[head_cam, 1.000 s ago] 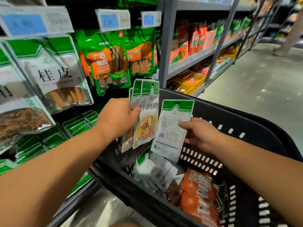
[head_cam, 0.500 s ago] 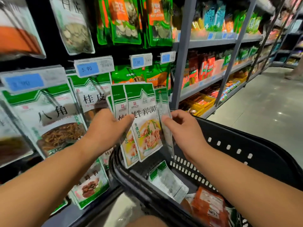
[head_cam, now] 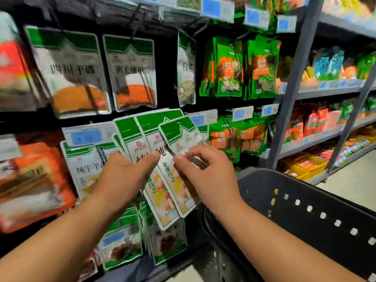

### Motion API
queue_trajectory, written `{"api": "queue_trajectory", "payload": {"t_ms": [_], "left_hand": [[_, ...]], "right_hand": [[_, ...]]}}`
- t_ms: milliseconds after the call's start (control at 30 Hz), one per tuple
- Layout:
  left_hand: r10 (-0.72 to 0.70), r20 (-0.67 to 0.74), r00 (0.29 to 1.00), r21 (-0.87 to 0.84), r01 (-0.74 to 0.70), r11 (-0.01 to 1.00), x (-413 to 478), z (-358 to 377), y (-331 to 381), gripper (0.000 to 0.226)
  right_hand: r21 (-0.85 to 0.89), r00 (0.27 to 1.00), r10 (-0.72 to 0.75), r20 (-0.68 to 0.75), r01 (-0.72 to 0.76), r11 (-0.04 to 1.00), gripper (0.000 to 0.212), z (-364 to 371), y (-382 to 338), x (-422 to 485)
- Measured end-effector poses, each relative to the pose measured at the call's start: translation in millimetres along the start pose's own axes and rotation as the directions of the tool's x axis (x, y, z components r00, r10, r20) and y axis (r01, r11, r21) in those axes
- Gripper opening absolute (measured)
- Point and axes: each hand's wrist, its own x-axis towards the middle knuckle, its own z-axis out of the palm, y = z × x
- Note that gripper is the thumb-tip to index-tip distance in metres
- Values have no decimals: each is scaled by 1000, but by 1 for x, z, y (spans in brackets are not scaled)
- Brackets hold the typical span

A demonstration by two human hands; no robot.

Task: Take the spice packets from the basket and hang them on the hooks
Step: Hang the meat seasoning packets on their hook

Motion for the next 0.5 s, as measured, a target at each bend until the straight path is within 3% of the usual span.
{"api": "queue_trajectory", "payload": {"t_ms": [67,233,267,400,500], "left_hand": [[-12,-24,1000,-9,12,1000,-5,-19,-4,59],[-32,-54,998,-16,32,999,-12,-60,-21,56],[-35,-59,998,-17,34,999,-14,-62,-21,55],[-38,-107,993,-51,33,998,-18,-75,-25,58],[-12,-71,997,-37,10,999,-19,-85,-32,53]], "right_hand": [[-32,999,-25,35,26,999,10,16,-4,1],[-82,984,-14,178,29,996,20,43,-21,6],[-82,984,11,181,4,997,30,43,-21,11],[-206,960,211,185,-172,963,103,44,-20,20],[-171,909,319,267,-281,944,117,46,-17,14]]}}
